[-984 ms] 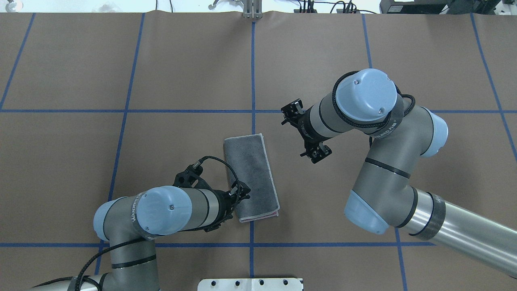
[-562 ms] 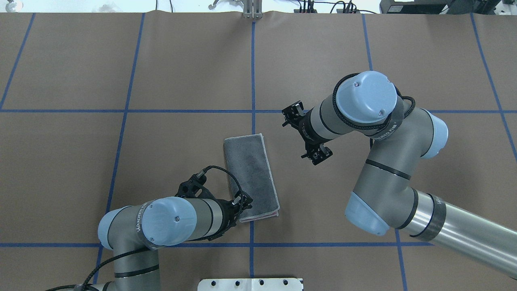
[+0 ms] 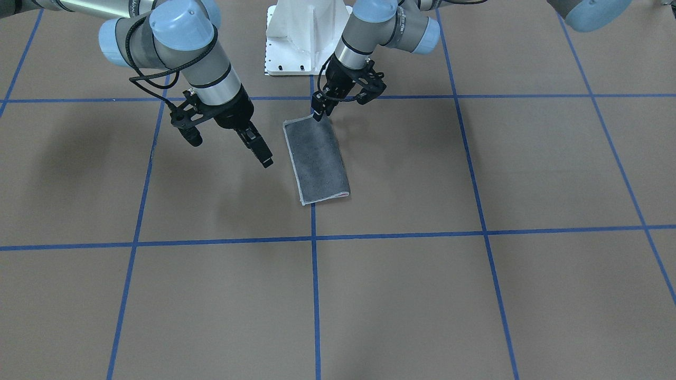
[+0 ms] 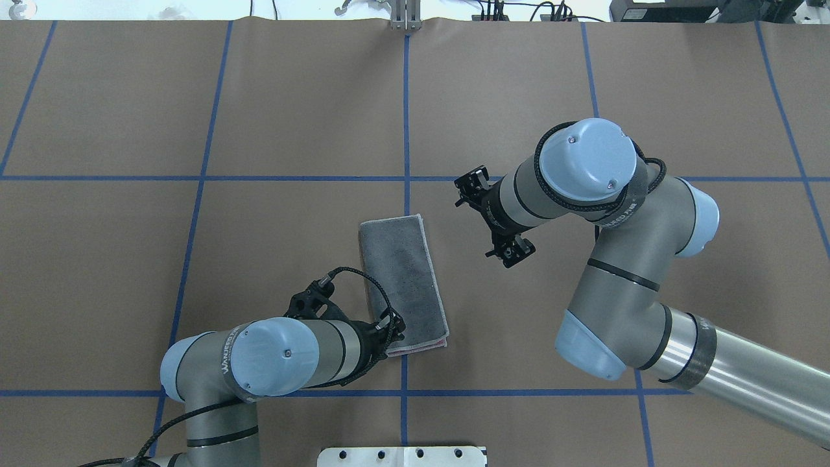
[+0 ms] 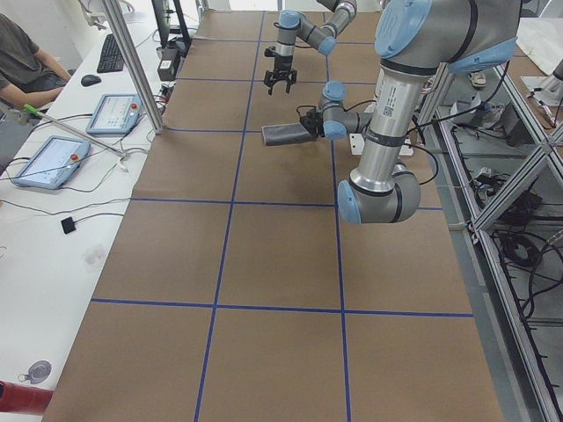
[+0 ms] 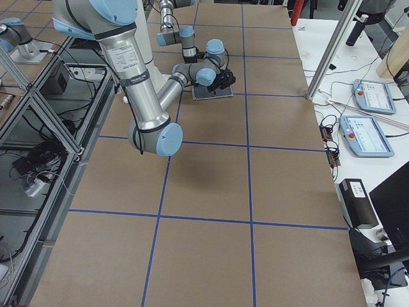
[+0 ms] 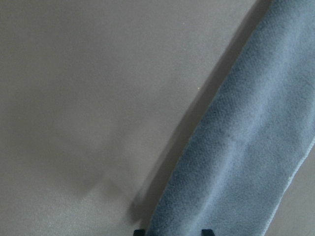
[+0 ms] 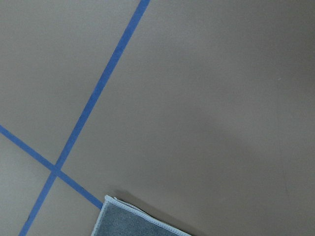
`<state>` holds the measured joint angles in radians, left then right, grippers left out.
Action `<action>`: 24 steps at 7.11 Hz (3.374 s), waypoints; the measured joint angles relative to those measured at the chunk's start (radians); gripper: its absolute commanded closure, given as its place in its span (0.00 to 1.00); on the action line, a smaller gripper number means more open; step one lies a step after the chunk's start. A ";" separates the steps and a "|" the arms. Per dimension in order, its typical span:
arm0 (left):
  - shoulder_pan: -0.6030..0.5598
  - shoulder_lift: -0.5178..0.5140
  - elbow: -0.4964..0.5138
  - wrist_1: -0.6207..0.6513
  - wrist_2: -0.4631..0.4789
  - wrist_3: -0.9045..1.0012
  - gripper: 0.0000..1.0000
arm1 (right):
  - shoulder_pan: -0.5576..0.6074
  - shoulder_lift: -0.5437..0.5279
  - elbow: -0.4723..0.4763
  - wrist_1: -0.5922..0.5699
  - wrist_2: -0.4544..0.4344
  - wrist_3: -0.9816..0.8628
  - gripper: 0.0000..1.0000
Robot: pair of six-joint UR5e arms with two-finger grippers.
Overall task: Fold towel twice with both arms
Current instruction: 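Grasp the towel strip end nearest the robot with the left gripper, then lift the held end with the left gripper and fold it toward the far end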
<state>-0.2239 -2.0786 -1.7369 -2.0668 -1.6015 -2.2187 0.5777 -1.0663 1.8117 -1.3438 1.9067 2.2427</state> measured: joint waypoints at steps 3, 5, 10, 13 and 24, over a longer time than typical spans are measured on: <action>0.002 -0.003 0.001 0.003 0.000 -0.007 1.00 | -0.006 -0.010 0.000 0.001 -0.001 0.000 0.00; -0.003 -0.010 -0.009 0.007 -0.002 -0.017 1.00 | -0.011 -0.012 0.000 0.002 -0.005 0.000 0.00; -0.137 -0.051 -0.011 0.011 -0.014 -0.016 1.00 | -0.002 -0.019 0.003 0.002 0.000 -0.005 0.00; -0.189 -0.071 0.012 0.008 -0.016 -0.014 1.00 | 0.001 -0.030 0.005 0.002 0.000 -0.016 0.00; -0.345 -0.325 0.443 -0.086 -0.057 -0.001 1.00 | 0.001 -0.047 0.006 0.002 -0.009 -0.035 0.00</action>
<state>-0.5690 -2.4038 -1.2943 -2.1531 -1.6588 -2.2195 0.5783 -1.1135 1.8172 -1.3422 1.8974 2.2074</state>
